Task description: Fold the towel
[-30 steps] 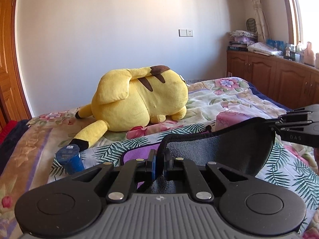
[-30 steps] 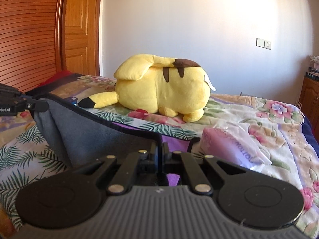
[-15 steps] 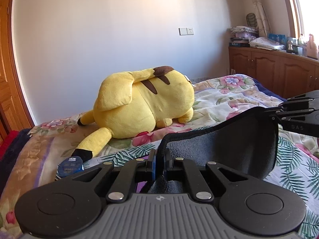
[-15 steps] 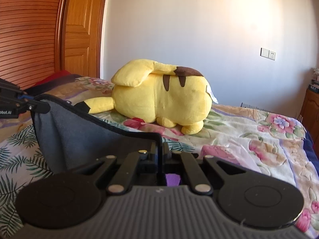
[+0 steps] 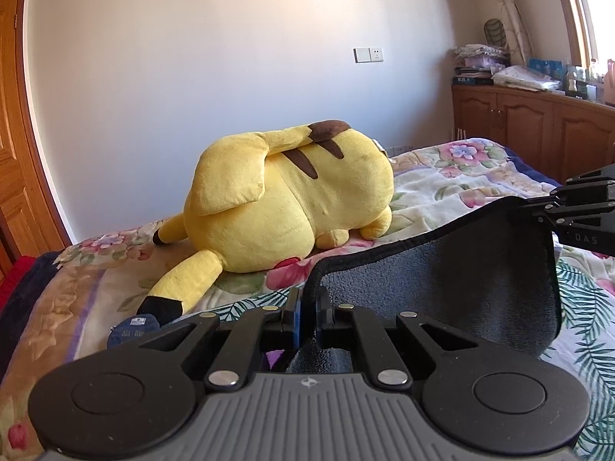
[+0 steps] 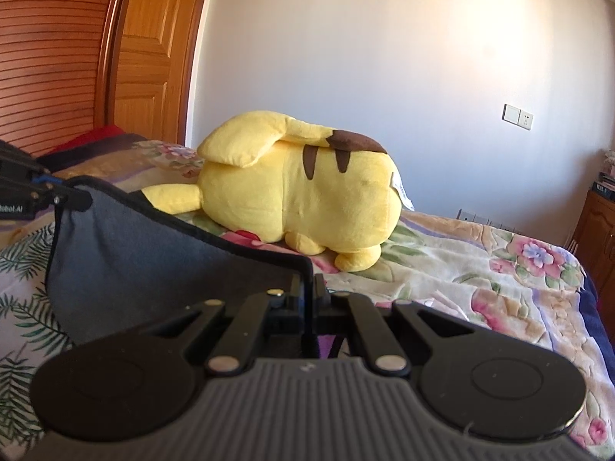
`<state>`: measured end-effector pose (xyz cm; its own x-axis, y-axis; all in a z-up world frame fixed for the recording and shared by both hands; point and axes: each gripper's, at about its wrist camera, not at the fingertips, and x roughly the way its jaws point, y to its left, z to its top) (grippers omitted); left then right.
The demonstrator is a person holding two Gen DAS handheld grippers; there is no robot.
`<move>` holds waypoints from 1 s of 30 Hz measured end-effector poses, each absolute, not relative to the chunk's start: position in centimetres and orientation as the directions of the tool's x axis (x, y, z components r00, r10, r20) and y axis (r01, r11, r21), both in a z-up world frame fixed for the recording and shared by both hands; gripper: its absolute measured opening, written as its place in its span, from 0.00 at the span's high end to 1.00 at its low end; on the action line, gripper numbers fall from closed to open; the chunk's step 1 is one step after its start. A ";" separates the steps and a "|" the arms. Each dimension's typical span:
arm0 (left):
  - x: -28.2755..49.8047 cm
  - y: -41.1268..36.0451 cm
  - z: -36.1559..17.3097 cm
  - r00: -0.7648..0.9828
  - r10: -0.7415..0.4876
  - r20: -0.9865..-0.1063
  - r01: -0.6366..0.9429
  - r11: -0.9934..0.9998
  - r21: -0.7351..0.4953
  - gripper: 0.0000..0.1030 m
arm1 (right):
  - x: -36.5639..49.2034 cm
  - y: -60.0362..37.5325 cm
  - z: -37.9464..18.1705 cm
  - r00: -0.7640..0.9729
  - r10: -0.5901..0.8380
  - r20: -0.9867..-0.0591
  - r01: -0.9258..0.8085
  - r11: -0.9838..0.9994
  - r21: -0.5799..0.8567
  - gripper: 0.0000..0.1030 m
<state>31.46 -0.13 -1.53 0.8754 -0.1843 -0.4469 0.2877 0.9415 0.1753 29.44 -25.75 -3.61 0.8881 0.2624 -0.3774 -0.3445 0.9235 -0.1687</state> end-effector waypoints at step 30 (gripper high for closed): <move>40.0 0.7 -9.7 0.858 -0.083 -0.508 0.193 0.967 0.169 1.00 | 37.1 -23.8 -10.4 0.867 0.223 -0.446 -0.360 0.899 -0.251 0.97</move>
